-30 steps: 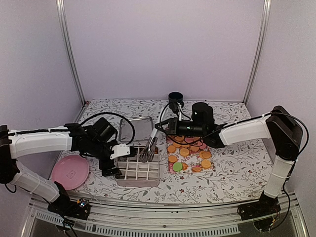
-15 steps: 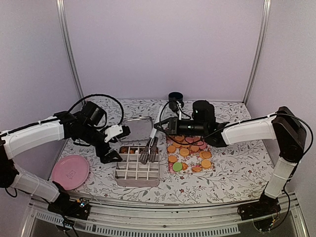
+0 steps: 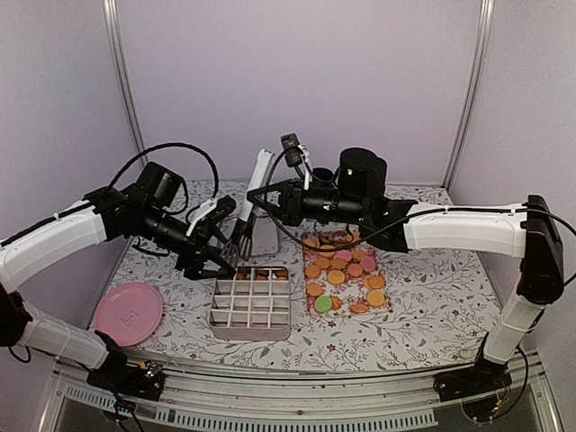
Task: Pack the cookies
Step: Pass from the right arm to the left
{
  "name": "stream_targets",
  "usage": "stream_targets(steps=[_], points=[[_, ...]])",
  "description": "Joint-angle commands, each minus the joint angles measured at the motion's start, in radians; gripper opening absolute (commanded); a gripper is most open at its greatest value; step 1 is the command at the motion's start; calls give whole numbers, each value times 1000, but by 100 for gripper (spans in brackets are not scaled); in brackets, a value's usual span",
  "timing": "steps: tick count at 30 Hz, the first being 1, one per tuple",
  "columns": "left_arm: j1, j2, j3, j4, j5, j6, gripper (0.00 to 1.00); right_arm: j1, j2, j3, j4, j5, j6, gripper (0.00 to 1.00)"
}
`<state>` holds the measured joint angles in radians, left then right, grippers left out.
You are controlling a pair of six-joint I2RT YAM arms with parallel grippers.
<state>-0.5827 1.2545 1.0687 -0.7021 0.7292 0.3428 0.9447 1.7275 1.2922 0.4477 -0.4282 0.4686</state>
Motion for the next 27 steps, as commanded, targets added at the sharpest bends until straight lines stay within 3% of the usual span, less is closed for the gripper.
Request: stream_targets(steps=[1, 8, 17, 24, 27], points=[[19, 0, 8, -30, 189, -5, 73, 23, 37, 75, 23, -18, -72, 0], [54, -3, -2, -64, 286, 7, 58, 37, 33, 75, 38, -70, -89, 0], [75, 27, -27, -86, 422, 14, 29, 48, -10, 22, 61, -70, -108, 0], [76, 45, -34, -93, 429, 18, 1, 58, -38, -6, 78, -67, -121, 0], [78, 50, -44, -87, 427, 17, 0, 60, -50, -21, 90, -64, -119, 0]])
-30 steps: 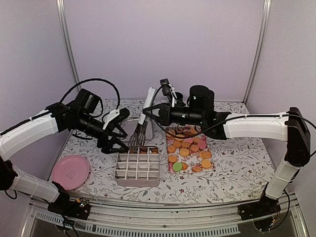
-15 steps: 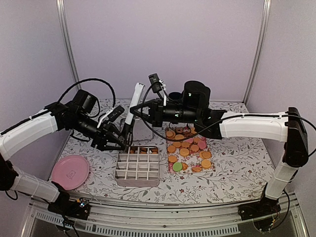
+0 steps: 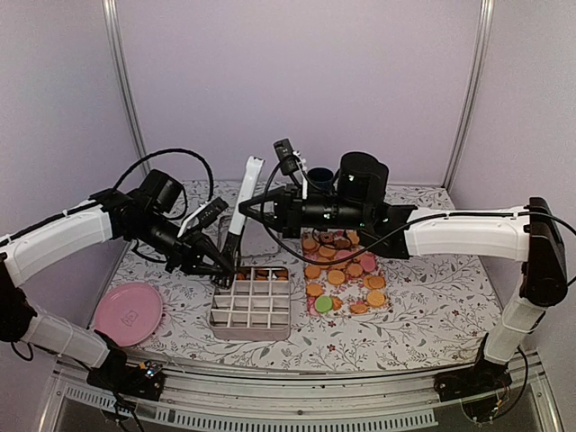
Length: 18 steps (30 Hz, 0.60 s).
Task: Pack the cookies
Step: Pass from the right arm to the left
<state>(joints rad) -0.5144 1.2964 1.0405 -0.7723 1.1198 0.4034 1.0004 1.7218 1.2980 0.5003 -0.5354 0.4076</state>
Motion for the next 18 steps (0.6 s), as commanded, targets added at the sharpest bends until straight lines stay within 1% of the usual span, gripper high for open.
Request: stream_targets(steps=[1, 2, 4, 5, 8, 9, 10, 12, 13, 15, 18], points=[[10, 9, -16, -15, 39, -45, 0, 5, -45, -29, 39, 42, -56, 0], [10, 9, -15, -12, 39, -46, 0, 5, -44, -29, 40, 41, -54, 3], [10, 13, -9, -12, 40, -47, 0, 5, -46, -33, 37, 35, -45, 15], [10, 13, -7, -12, 40, -46, 0, 4, -49, -37, 37, 29, -40, 20], [10, 12, -1, -11, 36, -39, 0, -9, -66, -65, 33, -22, -29, 41], [10, 10, 0, -12, 36, -36, 0, -22, -74, -76, 24, -46, -22, 60], [10, 9, 2, -14, 36, -32, 0, -36, -83, -79, 14, -66, -8, 75], [10, 7, 5, -20, 37, -20, 0, -63, -104, -132, 0, -95, 5, 95], [10, 7, 6, -23, 39, -15, 0, -73, -113, -147, -5, -104, 9, 100], [8, 9, 8, -27, 41, -2, 0, -84, -115, -151, -34, -101, -6, 99], [3, 11, 14, -33, 46, 13, 0, -96, -88, -113, -73, -107, -39, 99]])
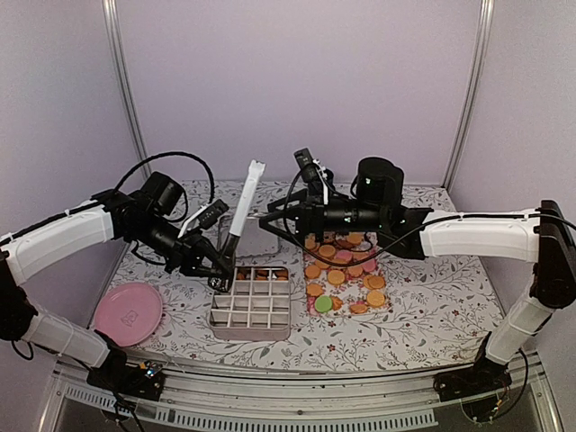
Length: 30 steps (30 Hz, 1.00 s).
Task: Pack the cookies
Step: Pass from the right arm to the left, then pass from the left arm to the right
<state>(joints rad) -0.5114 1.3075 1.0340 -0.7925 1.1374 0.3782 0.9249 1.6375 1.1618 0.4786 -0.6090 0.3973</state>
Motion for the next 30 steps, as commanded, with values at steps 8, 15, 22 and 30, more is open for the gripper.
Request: stream_targets(steps=[8, 15, 22, 30], points=[[-34, 20, 44, -91, -8, 116, 0, -23, 120, 229, -152, -143, -113, 99], [-37, 26, 66, -122, -37, 157, 0, -20, 171, 297, -239, -254, -138, 84], [-38, 35, 74, -129, -56, 165, 0, -11, 200, 347, -333, -291, -186, 70], [-38, 46, 80, -129, -65, 168, 0, 13, 215, 363, -293, -234, -183, 61]])
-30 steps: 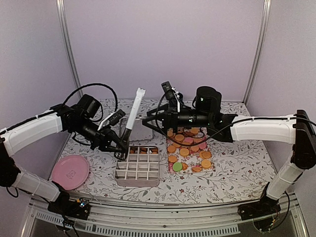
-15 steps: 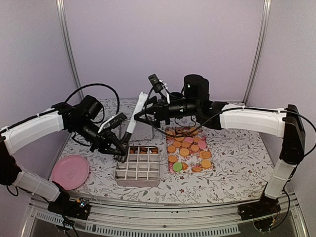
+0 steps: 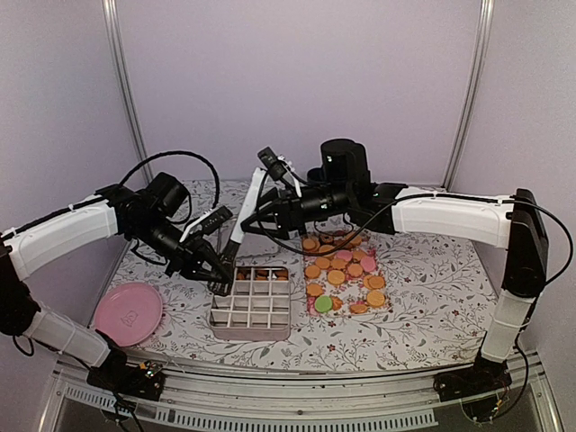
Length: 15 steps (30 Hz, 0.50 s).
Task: Pack the cookies
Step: Pass from the left arm to the right
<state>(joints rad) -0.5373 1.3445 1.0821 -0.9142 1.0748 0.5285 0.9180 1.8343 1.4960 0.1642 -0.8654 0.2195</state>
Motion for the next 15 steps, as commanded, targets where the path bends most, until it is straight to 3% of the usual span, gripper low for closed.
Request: stream_targets(steps=[1, 8, 10, 15], points=[[-12, 9, 32, -6, -5, 18, 0, 20, 20, 30, 32, 31, -2, 58], [-12, 10, 29, -14, -16, 26, 0, 1, 10, 46, 44, 33, 13, 55], [-12, 8, 26, -15, -16, 27, 0, -10, -3, 44, 37, 27, 13, 64], [-13, 4, 22, -15, -18, 31, 0, -13, -27, 49, -45, 83, -35, 99]])
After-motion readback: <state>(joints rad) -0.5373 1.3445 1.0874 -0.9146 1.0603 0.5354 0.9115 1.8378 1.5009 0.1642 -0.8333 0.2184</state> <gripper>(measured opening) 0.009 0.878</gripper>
